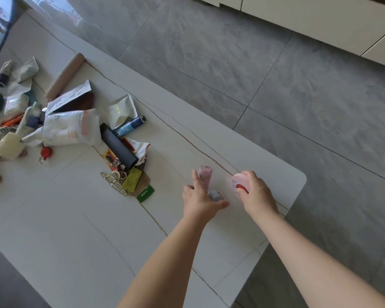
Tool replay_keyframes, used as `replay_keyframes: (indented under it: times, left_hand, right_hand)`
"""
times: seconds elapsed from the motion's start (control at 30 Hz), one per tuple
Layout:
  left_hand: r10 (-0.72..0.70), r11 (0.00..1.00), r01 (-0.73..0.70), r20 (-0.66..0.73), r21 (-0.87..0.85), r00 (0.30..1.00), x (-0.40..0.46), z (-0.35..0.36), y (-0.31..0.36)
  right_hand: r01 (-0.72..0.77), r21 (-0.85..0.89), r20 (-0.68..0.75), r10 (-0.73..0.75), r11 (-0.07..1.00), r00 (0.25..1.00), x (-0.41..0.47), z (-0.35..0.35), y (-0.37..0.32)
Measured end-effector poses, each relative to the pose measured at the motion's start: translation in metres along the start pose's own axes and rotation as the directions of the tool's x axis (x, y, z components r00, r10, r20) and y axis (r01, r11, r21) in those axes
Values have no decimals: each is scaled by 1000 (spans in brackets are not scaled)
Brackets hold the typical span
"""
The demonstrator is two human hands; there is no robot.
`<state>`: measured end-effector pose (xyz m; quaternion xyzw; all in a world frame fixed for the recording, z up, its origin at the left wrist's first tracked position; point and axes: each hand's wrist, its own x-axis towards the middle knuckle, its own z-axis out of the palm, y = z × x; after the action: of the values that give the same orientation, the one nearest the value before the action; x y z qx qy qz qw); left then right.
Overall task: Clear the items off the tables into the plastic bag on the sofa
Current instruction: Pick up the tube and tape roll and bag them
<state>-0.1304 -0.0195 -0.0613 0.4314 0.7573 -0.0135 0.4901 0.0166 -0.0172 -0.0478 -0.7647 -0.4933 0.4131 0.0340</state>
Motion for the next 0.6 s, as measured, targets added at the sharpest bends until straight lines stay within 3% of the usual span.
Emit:
replay_keyframes:
  times: [0.17,0.3,0.47,0.6]
  left_hand:
    - [-61,998,59,-45,-38,997,-3,4,-15]
    - [-106,977,97,-38,-187,994,-7,7,-28]
    - [-53,866,97,102,-491,993,-8,-2,-51]
    - [-34,801,124,163,-585,986,-15,-14,-62]
  right_hand:
    - [28,-29,11,-28,999,1000,-9,10,-5]
    - [55,81,48,-59,995,997,-17,24,-6]
    - [-39,211,91,20,977,996,-21,36,-6]
    - [-54,234,145,21,971,989,-27,44,-12]
